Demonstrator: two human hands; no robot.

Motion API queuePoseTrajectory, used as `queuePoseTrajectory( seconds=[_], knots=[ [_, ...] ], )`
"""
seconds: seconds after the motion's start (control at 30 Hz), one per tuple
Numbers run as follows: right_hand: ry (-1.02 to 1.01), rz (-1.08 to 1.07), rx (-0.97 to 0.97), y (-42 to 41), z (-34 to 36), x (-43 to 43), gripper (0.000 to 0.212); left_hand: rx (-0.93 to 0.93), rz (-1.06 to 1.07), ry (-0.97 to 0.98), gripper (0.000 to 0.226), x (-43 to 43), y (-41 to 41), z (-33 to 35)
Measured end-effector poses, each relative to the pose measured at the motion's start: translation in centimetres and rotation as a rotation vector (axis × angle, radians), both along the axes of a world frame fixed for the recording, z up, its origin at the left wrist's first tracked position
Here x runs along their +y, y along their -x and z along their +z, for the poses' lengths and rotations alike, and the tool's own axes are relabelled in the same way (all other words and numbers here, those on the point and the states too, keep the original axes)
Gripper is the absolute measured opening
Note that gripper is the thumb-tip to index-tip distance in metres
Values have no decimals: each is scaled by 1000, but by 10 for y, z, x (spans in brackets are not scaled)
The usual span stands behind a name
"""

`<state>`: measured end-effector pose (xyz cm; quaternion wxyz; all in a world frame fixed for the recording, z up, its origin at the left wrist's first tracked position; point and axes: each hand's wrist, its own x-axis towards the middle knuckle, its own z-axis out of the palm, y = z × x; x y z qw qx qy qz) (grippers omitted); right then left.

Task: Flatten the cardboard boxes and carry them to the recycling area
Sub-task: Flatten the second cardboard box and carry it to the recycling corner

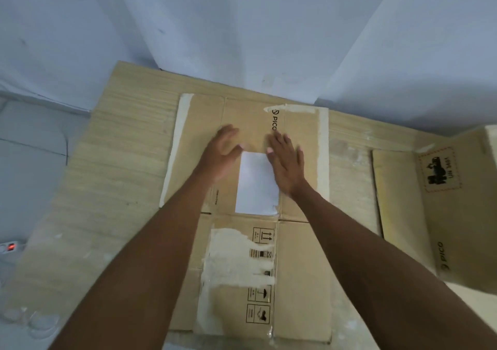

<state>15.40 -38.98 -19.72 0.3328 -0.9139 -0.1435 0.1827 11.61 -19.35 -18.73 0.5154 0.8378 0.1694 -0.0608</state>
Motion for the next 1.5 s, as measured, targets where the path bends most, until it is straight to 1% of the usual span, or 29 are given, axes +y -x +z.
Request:
queuePoseTrajectory(
  seconds=[0.03, 0.07, 0.1, 0.17, 0.23, 0.27, 0.33, 0.4, 0.47, 0.53, 0.6, 0.63, 0.73, 0.8, 0.93, 1.0, 1.1, 1.17, 1.27, 1.3, 1.5],
  knots=[
    [-99, -70, 34, 3, 7, -6, 54, -9, 98, 64, 57, 5, 9, 5],
    [-156, -137, 19, 9, 13, -16, 53, -20, 207, 49, 63, 12, 21, 9],
    [-156, -213, -48, 19, 16, -29, 54, -27, 332, -28, 68, 21, 37, 8],
    [-16, -416, -157, 47, 14, -58, 56, 26, 602, -198, 71, 41, 72, 1],
    [104, -649, -108, 73, 11, -85, 48, 175, 796, -262, 66, 54, 100, -2],
    [140, -712, -52, 82, 11, -94, 47, 249, 832, -265, 62, 57, 110, -1],
    [152, -710, 4, 92, 13, -102, 49, 318, 772, -285, 51, 57, 123, -1],
    [113, -654, 22, 89, 14, -103, 53, 310, 668, -296, 45, 53, 128, 2],
    [92, -629, 71, 82, 12, -102, 57, 299, 614, -259, 47, 50, 127, 2],
    [56, -638, 137, 76, 9, -100, 61, 310, 598, -203, 55, 51, 126, 0],
    [-34, -683, 221, 69, 12, -101, 62, 311, 605, -144, 63, 56, 126, -1],
    [-97, -705, 271, 66, 15, -103, 60, 308, 606, -101, 62, 57, 126, 0],
    [-262, -735, 401, 59, 27, -110, 49, 297, 601, 7, 45, 60, 128, 6],
    [-318, -741, 420, 58, 27, -116, 52, 300, 567, 37, 45, 64, 133, 7],
    [-429, -718, 427, 60, 28, -119, 55, 302, 546, 138, 55, 72, 133, 8],
    [-455, -681, 430, 61, 28, -119, 54, 299, 532, 145, 57, 73, 129, 9],
    [-447, -657, 405, 62, 30, -120, 48, 304, 513, 172, 59, 78, 124, 7],
    [-472, -663, 419, 64, 29, -121, 46, 273, 491, 155, 60, 76, 120, 10],
    [-449, -600, 399, 69, 31, -114, 40, 206, 374, 74, 45, 64, 114, 17],
    [-428, -564, 370, 71, 32, -110, 38, 199, 335, 32, 43, 60, 113, 19],
    [-305, -391, 191, 77, 41, -104, 37, 169, 199, -287, 50, 60, 125, 20]
  ],
)
